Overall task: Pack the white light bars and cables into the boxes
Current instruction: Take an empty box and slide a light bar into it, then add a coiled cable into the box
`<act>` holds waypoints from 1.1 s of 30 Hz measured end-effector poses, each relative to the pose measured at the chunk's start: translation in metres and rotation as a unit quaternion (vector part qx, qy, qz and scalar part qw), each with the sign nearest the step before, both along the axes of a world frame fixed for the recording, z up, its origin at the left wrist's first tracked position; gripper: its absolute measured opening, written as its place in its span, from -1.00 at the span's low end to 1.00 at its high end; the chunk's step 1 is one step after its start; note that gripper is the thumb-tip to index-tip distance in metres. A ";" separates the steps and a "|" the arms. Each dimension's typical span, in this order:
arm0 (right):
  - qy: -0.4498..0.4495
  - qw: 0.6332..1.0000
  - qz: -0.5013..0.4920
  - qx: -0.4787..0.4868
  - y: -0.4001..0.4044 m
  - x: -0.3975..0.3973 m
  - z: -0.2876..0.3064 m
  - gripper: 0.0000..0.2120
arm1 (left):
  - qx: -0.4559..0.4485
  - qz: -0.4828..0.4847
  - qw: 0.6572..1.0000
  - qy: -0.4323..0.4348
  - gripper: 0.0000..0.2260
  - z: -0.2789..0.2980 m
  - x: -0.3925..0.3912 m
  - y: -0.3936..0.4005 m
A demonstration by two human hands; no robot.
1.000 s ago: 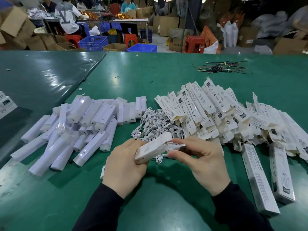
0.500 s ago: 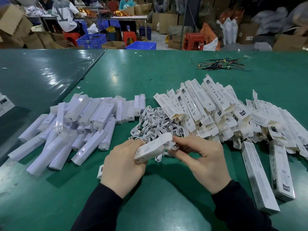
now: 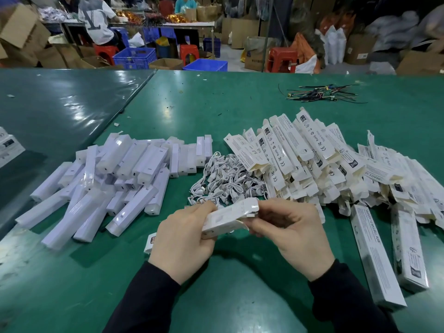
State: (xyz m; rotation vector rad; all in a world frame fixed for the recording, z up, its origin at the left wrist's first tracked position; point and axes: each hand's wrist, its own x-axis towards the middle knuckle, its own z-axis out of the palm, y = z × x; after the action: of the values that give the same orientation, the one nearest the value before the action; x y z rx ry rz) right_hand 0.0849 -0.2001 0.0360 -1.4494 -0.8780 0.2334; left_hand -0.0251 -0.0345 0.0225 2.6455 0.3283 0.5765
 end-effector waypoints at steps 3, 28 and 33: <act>-0.177 0.981 0.002 -0.078 -0.002 0.006 -0.001 -0.93 | 0.039 0.036 0.998 0.040 -0.79 -0.002 0.001 0.000; 0.115 0.993 0.016 -0.001 0.007 0.000 -0.003 -0.95 | -0.133 -0.081 0.988 0.008 -0.50 0.018 -0.006 -0.025; 0.195 0.979 -0.014 0.063 -0.001 0.008 0.005 -0.74 | -0.538 -0.172 0.825 -0.007 -0.44 0.033 0.004 -0.021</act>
State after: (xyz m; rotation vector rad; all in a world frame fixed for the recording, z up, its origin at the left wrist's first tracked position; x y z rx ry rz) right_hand 0.0929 -0.2013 0.0412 -1.2413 -0.5425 0.4178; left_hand -0.0211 -0.0556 0.0551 1.5303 0.0975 0.1740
